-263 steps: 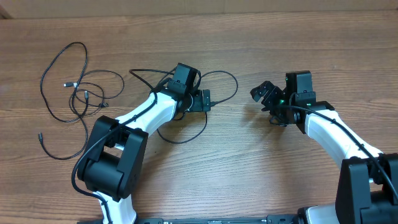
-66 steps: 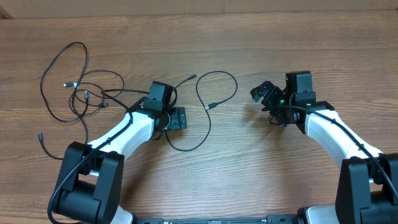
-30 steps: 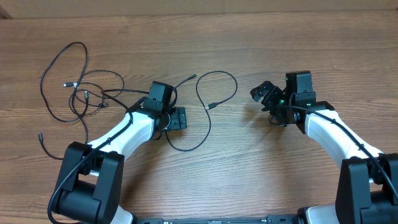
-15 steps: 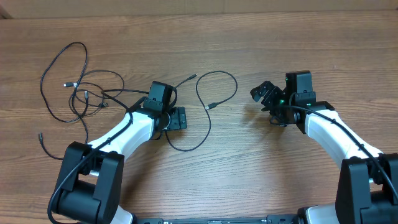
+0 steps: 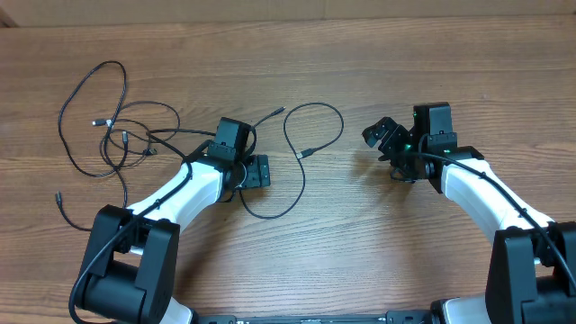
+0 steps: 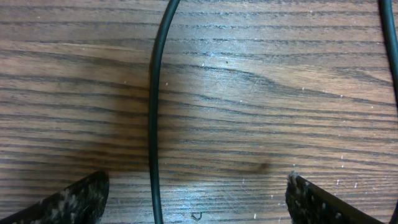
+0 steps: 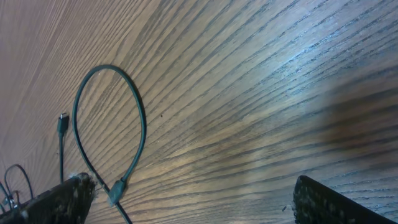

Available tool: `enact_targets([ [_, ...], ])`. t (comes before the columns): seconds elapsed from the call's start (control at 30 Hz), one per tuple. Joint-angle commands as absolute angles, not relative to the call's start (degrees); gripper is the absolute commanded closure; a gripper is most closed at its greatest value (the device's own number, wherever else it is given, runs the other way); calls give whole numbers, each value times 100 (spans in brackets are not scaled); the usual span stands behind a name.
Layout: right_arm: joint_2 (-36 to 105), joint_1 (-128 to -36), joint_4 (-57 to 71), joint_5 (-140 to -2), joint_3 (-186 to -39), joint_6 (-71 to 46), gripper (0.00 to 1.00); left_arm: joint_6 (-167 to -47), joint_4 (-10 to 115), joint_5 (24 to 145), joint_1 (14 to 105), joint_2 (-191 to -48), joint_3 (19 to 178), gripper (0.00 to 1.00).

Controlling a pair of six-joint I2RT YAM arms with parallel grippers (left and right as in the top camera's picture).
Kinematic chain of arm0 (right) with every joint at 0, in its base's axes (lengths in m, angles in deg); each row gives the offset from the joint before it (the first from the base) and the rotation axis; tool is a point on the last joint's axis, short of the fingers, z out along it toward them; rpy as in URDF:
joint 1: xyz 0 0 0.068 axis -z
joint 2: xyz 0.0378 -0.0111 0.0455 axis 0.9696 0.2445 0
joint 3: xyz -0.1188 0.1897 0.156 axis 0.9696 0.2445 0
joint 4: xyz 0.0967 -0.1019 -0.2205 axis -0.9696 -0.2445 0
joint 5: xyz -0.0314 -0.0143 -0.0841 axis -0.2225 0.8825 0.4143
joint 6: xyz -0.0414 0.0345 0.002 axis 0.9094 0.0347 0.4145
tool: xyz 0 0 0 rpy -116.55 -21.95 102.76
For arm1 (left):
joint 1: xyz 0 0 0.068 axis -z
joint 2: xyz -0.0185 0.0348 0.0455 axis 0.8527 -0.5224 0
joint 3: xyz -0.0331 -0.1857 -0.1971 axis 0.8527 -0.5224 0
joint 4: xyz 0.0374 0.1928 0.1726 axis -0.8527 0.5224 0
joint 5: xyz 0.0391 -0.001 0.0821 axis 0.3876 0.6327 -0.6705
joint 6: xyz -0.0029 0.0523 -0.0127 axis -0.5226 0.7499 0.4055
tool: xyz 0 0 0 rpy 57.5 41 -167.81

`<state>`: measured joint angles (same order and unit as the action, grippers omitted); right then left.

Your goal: Untangle cables

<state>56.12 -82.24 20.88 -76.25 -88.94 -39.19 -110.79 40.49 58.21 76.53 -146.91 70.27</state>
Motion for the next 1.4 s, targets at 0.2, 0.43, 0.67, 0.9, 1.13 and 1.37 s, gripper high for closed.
enact_targets([
  [0.2, 5651, -8215, 2123, -7651, -8870, -3936, 0, -11186, 4088, 5961, 7670, -14831, 6809, 8],
  [0.43, 5651, -8215, 2123, -7651, -8870, -3936, 0, -11184, 4311, 5600, 7668, -14831, 6809, 7],
  [0.67, 5651, -8215, 2125, -7651, -8870, -3936, 0, -11184, 4315, 5581, 7670, -14831, 6769, 10],
  [0.9, 5644, -8215, 2121, -7651, -8870, -3936, 0, -11184, 4173, 5487, 7668, -14831, 6769, 53],
  [1.13, 5644, -8215, 2123, -7651, -8870, -3934, 0, -11180, 3992, 5491, 7668, -14831, 6769, 96],
  [1.37, 5644, -8215, 2123, -7651, -8870, -3936, 0, -11070, 4635, 5496, 7642, -14510, 7088, 96],
])
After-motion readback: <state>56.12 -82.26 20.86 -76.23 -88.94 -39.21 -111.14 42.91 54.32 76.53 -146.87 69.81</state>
